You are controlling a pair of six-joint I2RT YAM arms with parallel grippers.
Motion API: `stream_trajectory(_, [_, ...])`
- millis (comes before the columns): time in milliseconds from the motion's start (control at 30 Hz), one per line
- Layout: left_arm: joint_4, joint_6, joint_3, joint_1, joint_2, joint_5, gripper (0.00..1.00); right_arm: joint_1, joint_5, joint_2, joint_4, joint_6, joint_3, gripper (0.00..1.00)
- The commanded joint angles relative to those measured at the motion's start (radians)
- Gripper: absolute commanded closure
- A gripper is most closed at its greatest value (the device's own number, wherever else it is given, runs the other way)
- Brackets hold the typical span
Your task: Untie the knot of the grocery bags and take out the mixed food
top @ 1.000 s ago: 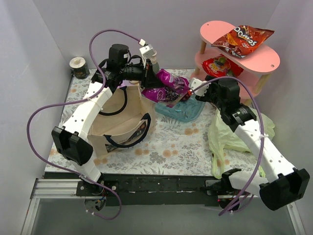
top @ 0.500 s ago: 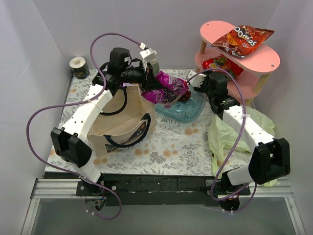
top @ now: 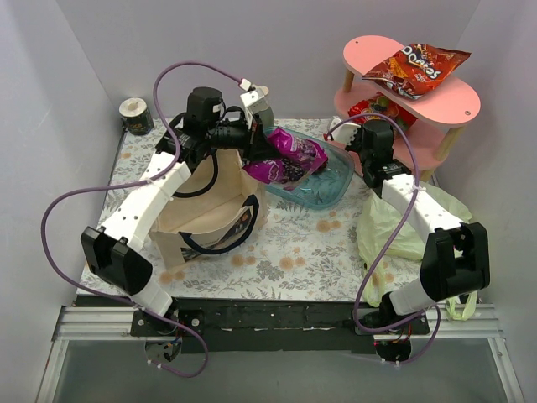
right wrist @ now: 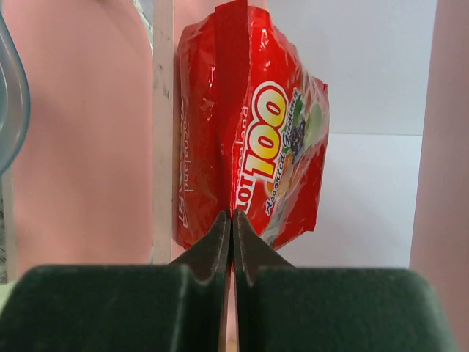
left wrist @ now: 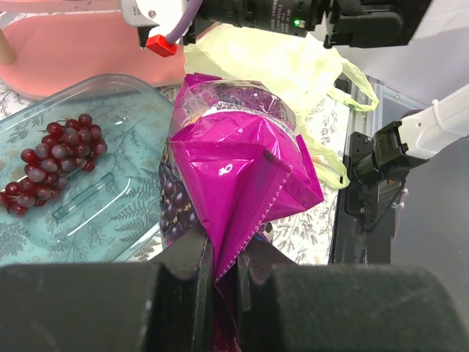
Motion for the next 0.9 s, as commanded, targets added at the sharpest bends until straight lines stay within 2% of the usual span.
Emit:
stream_trajectory(0, [0.049,0.015,0.007,-0.011,-0.112,0.032,1.00,-0.007,-0.033,-0.001,-0.008,-0.006,0.052,0.99])
stream_trajectory(267, [0.020,0.037,-0.031,-0.015,-0.170,-0.020,1.00,0.028,-0.078,0.059,0.004,-0.017,0.137,0.99])
stream_trajectory(567, [-0.016,0.071,-0.046,-0.043,-0.216,-0.086,1.00,0.051,-0.038,0.263,0.033,-0.077,0.348,0.99])
stream_trajectory(800, [-0.022,0.083,-0.063,-0.044,-0.232,-0.113,1.00,0.062,0.007,0.280,0.134,-0.146,0.314,0.99])
stream_trajectory(833, [-0.025,0.088,-0.062,-0.044,-0.230,-0.113,1.00,0.065,0.020,0.275,0.165,-0.150,0.302,0.82])
stream_trajectory(867, [-0.025,0.092,-0.054,-0.044,-0.232,-0.115,1.00,0.066,0.022,0.256,0.188,-0.149,0.273,0.71])
